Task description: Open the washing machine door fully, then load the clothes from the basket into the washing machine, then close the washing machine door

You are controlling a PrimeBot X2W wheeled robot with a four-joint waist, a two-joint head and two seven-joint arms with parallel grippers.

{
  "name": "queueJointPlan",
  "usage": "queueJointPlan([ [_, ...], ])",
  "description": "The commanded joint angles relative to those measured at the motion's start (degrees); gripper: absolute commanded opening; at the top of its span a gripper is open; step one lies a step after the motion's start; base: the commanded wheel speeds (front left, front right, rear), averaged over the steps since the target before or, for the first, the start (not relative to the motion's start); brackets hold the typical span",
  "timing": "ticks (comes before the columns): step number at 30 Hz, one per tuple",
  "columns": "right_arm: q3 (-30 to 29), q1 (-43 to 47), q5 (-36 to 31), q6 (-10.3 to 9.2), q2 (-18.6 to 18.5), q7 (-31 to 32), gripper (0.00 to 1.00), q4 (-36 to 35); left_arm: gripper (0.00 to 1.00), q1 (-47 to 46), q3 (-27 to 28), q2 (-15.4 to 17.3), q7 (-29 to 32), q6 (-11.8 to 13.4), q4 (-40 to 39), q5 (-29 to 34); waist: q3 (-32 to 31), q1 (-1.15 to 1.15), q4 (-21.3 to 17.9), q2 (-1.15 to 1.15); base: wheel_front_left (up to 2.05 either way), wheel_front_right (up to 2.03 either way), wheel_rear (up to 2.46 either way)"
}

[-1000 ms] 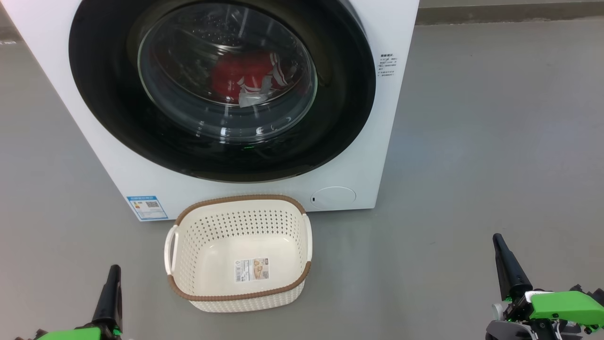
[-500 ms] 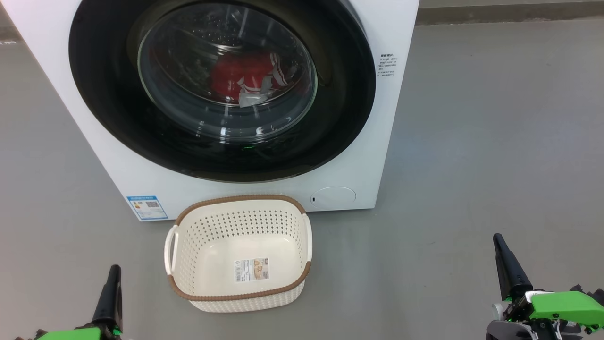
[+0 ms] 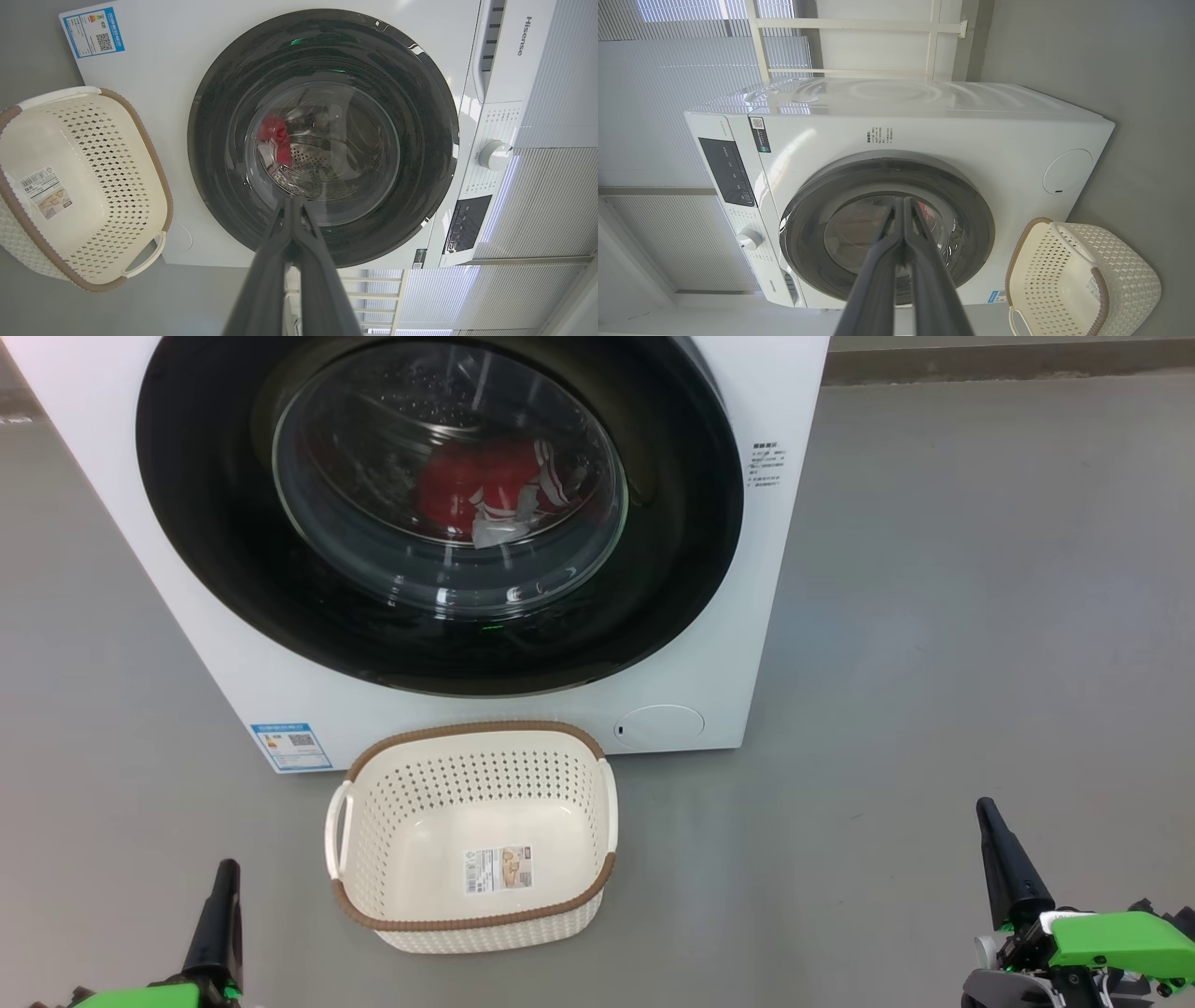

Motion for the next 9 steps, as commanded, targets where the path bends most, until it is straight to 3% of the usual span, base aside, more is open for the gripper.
queueJointPlan([
  [1, 1.31, -0.58, -0.15, 0.09, -0.07, 0.41, 0.0, -1.71, 0.0, -2.21, 2.0, 0.68, 0.18, -0.19, -1.06, 0.37, 0.0, 0.0, 0.0, 0.0, 0.0, 0.0, 0.0],
  [9, 1.29, -0.58, -0.17, 0.09, -0.06, 0.43, 0.0, -1.71, 0.0, -2.22, 2.05, 0.65, 0.22, -0.19, -1.06, 0.4, 0.0, 0.0, 0.0, 0.0, 0.0, 0.0, 0.0],
])
